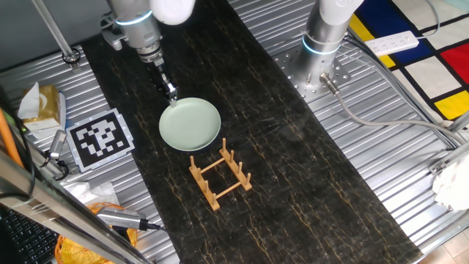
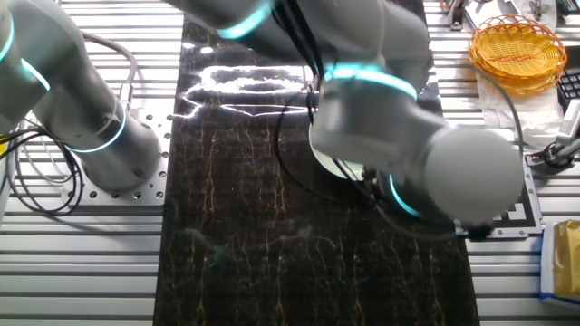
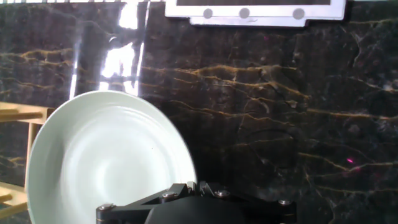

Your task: Put the dish on the dish rack

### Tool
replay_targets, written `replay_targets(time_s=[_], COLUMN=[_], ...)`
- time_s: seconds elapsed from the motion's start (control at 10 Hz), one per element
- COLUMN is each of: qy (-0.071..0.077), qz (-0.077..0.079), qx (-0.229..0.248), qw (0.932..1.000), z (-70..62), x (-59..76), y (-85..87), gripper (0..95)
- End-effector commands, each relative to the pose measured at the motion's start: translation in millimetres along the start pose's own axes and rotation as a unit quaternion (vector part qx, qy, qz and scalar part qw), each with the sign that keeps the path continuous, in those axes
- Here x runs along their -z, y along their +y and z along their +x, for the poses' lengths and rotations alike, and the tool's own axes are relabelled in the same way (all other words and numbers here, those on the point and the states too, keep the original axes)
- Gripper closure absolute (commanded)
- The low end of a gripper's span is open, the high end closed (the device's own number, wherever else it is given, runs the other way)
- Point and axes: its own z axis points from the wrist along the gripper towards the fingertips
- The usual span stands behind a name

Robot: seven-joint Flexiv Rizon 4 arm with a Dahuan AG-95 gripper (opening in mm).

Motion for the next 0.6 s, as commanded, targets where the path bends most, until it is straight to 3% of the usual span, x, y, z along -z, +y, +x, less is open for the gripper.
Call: replay_targets(time_s=[0.1,0.4,0.6], qy=[0.004,0.010,0.032], qz=[0.015,0.028,0.052], qx=[0.004,0.020,0.026], qw=[0.9999,0.9993,0.9978], z=[3.4,17.6,22.3], x=[10.1,36.0,54.0], y=[5.2,5.9,5.2], gripper=[95.0,95.0,95.0])
